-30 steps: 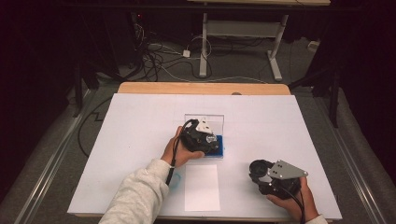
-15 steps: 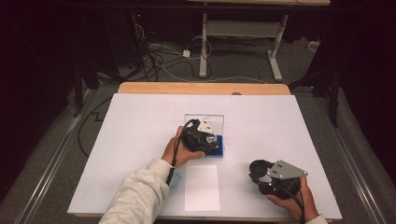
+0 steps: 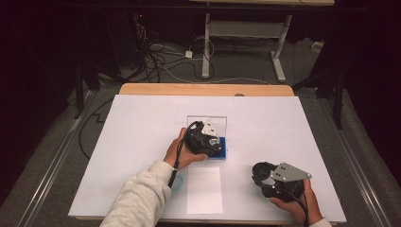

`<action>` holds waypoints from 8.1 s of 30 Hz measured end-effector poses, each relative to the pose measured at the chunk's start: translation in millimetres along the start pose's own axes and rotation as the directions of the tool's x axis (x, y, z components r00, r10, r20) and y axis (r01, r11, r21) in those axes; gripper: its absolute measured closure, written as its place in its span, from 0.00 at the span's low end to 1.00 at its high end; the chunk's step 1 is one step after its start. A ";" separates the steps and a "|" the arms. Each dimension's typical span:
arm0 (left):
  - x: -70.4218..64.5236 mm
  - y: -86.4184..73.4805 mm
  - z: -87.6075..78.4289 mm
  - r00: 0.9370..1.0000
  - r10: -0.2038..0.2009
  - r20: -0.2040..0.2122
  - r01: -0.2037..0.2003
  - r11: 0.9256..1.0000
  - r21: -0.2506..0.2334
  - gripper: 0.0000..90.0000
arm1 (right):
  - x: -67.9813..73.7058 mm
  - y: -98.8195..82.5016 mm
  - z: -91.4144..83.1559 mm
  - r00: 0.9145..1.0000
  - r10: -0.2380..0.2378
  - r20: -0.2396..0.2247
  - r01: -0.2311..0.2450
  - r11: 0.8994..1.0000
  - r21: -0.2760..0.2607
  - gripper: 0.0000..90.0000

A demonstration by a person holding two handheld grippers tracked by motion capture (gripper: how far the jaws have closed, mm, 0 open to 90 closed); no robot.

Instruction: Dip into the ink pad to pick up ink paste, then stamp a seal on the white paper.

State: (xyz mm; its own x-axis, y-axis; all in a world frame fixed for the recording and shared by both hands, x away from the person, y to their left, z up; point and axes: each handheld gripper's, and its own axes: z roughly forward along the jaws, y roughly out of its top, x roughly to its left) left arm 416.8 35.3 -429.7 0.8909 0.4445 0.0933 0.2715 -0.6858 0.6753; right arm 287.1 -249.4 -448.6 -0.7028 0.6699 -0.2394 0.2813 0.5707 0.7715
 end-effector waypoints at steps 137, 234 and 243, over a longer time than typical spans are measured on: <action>-70.1 -50.6 -84.9 0.984 0.154 0.090 -0.142 0.981 -0.132 0.61 | -2.1 -5.3 -19.7 1.000 0.011 0.015 -0.010 0.999 -0.044 0.43; -79.6 -59.1 -51.2 0.967 0.169 0.193 -0.179 0.983 0.035 0.61 | 4.9 -6.7 -8.0 0.999 -0.020 -0.040 0.021 1.000 0.024 0.43; -80.8 -60.1 -51.0 0.968 0.171 0.186 -0.179 0.983 0.029 0.61 | 3.5 -7.3 -9.0 0.999 -0.018 -0.039 0.019 1.000 0.018 0.43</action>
State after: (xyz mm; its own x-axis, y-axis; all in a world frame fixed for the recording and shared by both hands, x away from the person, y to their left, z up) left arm 309.9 70.0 -440.5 0.9762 0.2057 0.0694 0.1179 -0.7710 0.6259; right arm 276.7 -255.6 -449.7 -0.7327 0.6404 -0.2304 0.2793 0.5917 0.7562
